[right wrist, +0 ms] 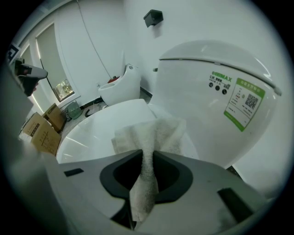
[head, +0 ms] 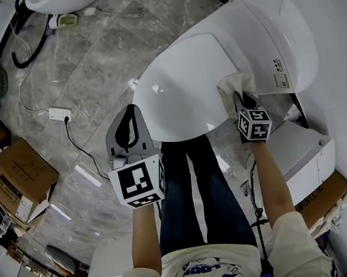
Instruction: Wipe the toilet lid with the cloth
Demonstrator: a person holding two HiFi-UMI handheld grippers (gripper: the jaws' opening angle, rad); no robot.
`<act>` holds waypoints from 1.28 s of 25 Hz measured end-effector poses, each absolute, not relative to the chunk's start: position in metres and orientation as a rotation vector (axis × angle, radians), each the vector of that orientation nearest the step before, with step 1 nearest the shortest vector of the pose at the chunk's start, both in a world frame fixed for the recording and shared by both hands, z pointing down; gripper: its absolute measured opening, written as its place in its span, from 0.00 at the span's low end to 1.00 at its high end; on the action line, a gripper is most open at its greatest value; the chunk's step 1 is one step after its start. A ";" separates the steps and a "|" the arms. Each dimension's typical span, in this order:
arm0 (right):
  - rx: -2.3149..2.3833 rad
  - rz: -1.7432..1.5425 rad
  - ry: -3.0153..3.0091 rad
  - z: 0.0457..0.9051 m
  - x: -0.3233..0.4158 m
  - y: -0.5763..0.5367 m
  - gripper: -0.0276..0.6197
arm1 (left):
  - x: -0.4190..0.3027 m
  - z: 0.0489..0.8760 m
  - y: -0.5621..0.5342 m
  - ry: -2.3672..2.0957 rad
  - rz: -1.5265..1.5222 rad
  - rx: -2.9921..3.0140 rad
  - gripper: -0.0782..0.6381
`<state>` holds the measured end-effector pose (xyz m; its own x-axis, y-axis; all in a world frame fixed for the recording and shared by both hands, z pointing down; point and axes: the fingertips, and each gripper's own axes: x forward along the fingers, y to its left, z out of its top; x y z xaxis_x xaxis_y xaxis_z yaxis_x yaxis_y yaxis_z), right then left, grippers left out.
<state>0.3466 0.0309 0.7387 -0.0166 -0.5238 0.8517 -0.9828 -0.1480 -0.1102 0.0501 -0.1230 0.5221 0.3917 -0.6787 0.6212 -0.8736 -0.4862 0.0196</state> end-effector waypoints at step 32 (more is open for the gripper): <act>1.445 1.148 -1.830 0.748 0.114 0.048 0.14 | -0.076 0.526 -0.093 -1.514 0.744 2.168 0.12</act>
